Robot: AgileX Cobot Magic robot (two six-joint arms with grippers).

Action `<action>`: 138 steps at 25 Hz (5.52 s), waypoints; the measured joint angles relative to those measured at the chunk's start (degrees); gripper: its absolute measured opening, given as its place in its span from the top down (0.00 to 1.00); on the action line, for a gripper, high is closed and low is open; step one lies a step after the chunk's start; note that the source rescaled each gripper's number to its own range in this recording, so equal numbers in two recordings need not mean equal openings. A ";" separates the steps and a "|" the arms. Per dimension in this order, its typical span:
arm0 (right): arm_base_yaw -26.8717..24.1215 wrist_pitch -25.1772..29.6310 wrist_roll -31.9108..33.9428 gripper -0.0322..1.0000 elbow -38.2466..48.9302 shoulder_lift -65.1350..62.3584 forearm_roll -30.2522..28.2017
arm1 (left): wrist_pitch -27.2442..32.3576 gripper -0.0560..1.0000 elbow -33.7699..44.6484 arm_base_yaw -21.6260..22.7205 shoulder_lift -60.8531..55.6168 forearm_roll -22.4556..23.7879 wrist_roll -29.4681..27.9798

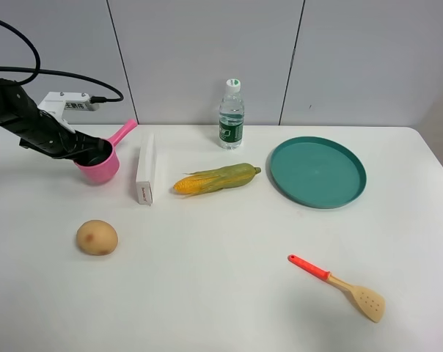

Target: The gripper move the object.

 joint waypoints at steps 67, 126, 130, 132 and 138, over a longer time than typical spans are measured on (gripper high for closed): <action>0.00 0.00 0.00 0.00 0.00 0.00 0.00 | 8.40 0.01 -0.13 2.29 -37.40 4.24 4.28; 0.07 0.00 0.00 0.00 0.00 0.00 0.00 | 40.05 0.00 40.72 2.53 -111.32 12.17 -19.93; 0.07 0.00 0.00 0.00 0.00 0.00 0.00 | 40.38 0.00 41.07 2.53 -111.32 12.11 -20.66; 0.07 0.00 0.00 0.00 0.00 0.00 0.00 | 40.38 0.00 41.07 2.53 -111.32 12.11 -20.66; 0.07 0.00 0.00 0.00 0.00 0.00 0.00 | 40.74 0.00 41.07 2.53 -111.32 12.11 -17.87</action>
